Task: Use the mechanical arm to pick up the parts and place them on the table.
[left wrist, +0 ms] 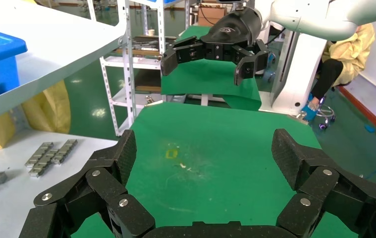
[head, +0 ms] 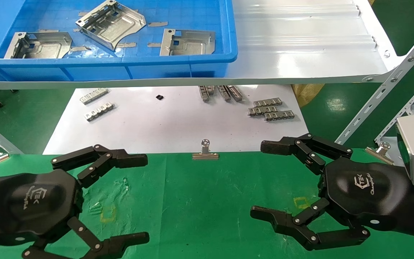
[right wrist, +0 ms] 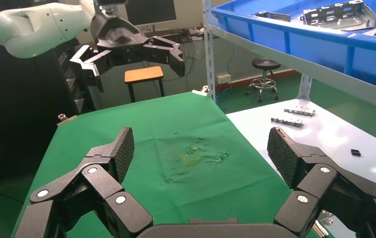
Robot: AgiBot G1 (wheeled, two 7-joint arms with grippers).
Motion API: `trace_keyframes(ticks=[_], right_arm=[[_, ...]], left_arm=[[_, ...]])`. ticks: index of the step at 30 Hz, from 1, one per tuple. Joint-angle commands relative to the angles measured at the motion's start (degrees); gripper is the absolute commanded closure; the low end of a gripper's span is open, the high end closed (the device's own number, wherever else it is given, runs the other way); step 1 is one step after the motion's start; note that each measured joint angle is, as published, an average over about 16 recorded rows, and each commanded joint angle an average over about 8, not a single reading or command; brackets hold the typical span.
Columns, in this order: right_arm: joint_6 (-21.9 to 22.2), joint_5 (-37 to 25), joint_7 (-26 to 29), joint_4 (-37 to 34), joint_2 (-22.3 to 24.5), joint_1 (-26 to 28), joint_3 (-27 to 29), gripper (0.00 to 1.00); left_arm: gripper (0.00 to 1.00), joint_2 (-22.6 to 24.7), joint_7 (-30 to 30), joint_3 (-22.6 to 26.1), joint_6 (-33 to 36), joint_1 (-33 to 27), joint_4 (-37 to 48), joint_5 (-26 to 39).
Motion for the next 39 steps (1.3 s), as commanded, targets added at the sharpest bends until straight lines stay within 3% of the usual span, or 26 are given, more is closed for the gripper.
trace_keyframes(ticks=[1,19,24,31,39], right_arm=[[0.00,0.00,0.00,0.00,0.00,0.00,0.00,1.00],[0.00,0.00,0.00,0.00,0.00,0.00,0.00,1.00],[0.00,0.00,0.00,0.00,0.00,0.00,0.00,1.00],[0.00,0.00,0.00,0.00,0.00,0.00,0.00,1.00],[0.00,0.00,0.00,0.00,0.00,0.00,0.00,1.00]], left_arm=[[0.00,0.00,0.00,0.00,0.00,0.00,0.00,0.00],[0.00,-0.01,0.01,-0.02,0.01,-0.04,-0.07,-0.02],[0.00,0.12,-0.55,-0.20,0.14,-2.60,-0.86,0.04],[0.00,3.05,-4.33,1.63,-2.37,-15.77,2.68,5.84],[0.00,12.42,-4.12,7.87,-7.57,-35.51,23.23,21.07]])
